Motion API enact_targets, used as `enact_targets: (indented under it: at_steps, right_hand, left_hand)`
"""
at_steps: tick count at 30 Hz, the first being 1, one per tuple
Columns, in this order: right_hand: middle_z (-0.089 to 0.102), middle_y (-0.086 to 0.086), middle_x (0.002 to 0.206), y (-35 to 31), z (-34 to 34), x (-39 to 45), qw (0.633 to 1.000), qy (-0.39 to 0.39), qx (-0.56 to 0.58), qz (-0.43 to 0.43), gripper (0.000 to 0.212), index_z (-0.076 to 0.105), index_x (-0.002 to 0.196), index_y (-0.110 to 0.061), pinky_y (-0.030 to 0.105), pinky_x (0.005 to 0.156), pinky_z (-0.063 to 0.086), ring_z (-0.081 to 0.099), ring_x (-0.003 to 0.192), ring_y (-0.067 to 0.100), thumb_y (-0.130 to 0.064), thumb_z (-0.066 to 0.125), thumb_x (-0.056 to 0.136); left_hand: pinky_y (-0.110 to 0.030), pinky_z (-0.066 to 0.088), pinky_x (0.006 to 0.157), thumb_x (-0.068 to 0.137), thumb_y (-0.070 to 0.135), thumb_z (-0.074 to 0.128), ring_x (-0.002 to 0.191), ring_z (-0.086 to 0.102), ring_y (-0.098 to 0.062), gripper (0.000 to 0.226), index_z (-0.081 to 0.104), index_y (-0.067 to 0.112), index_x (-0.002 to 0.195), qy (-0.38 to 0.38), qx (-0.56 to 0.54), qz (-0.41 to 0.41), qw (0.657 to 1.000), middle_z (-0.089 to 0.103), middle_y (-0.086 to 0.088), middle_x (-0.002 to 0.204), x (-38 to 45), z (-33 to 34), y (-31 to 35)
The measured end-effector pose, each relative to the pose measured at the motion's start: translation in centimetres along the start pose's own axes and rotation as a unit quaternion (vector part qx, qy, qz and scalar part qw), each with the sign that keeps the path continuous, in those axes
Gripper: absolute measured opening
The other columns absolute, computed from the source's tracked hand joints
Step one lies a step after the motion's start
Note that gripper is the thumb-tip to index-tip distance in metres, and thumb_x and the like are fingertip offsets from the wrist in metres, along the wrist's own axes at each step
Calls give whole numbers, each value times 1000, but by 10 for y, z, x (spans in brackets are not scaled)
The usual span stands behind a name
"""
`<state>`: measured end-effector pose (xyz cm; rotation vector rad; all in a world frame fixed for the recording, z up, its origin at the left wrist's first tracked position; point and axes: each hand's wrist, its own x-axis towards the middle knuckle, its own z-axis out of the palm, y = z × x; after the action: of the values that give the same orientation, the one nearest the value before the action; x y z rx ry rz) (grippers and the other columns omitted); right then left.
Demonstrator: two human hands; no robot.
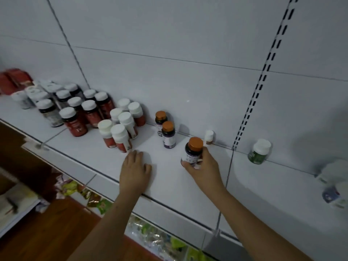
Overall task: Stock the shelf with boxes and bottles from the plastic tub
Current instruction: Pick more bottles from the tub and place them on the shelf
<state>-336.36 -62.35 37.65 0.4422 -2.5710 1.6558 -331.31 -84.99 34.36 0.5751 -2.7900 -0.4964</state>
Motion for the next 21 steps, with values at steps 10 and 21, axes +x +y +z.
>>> enact_targets:
  at_steps: [10, 21]
  right_hand:
    - [63, -4, 123, -49, 66, 32, 998, 11, 5, -64, 58, 52, 130, -19, 26, 91, 49, 60, 111, 14, -38, 77, 83]
    - [63, 8, 123, -12, 122, 52, 991, -45, -121, -39, 55, 50, 129, -14, 36, 91, 51, 59, 113, 25, -38, 74, 85]
  left_hand:
    - [-35, 28, 117, 98, 15, 41, 139, 38, -27, 44, 51, 7, 140, 40, -41, -17, 998, 45, -10, 149, -5, 3, -4]
    - [-35, 31, 116, 95, 8, 44, 135, 43, -28, 42, 55, 3, 136, 53, -75, -32, 995, 50, -13, 144, -3, 5, -3]
